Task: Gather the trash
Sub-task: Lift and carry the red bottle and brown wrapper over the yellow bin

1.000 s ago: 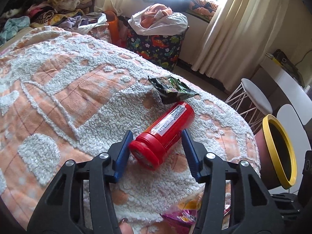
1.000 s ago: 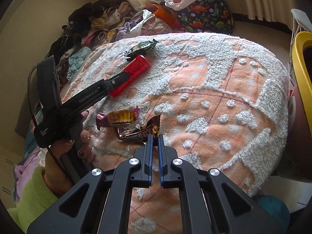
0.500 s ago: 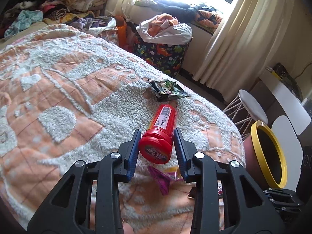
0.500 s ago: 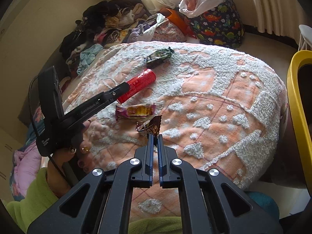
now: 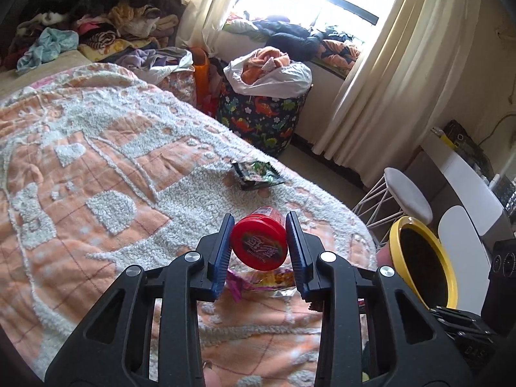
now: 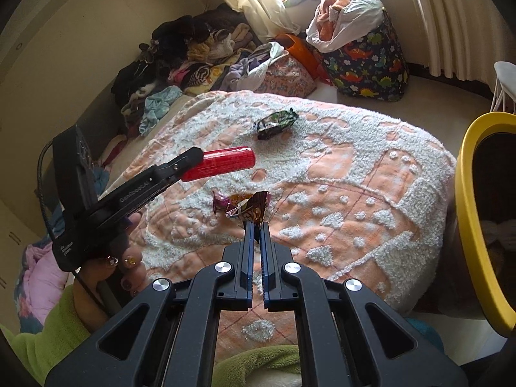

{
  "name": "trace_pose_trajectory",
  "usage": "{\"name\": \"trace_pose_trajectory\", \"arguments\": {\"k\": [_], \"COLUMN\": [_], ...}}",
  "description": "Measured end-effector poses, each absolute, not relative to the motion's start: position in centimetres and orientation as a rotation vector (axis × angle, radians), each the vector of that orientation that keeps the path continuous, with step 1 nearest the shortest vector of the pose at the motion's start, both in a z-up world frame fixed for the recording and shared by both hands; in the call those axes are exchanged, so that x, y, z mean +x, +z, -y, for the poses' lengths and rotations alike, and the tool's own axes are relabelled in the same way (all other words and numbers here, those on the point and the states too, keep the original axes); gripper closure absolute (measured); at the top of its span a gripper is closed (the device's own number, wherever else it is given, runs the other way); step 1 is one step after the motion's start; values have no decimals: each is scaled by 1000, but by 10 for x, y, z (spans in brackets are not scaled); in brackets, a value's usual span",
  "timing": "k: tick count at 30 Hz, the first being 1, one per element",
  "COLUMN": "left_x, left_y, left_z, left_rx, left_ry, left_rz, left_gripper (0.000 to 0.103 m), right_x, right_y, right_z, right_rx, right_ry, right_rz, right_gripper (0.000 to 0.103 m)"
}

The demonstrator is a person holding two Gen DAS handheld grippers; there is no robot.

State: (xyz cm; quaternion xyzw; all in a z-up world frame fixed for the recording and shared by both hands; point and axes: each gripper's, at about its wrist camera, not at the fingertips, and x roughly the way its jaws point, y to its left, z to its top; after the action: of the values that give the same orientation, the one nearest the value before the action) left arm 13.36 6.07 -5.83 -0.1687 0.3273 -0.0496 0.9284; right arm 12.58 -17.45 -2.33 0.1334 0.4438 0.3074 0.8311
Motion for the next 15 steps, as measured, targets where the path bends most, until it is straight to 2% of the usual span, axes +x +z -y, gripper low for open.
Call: {"name": "trace_pose_trajectory", "arguments": {"k": [15], "left_x": [130], "left_y": [-29], "left_z": [-25], "left_rx": [-308], "left_ry": [-157], "left_rz": [-629], "left_gripper": [77], "right_x": [126], "right_y": [2], "right_z": [223], "right_rx": [356], "right_ry": [584], "right_rz": [-850], "right_gripper": [99]}}
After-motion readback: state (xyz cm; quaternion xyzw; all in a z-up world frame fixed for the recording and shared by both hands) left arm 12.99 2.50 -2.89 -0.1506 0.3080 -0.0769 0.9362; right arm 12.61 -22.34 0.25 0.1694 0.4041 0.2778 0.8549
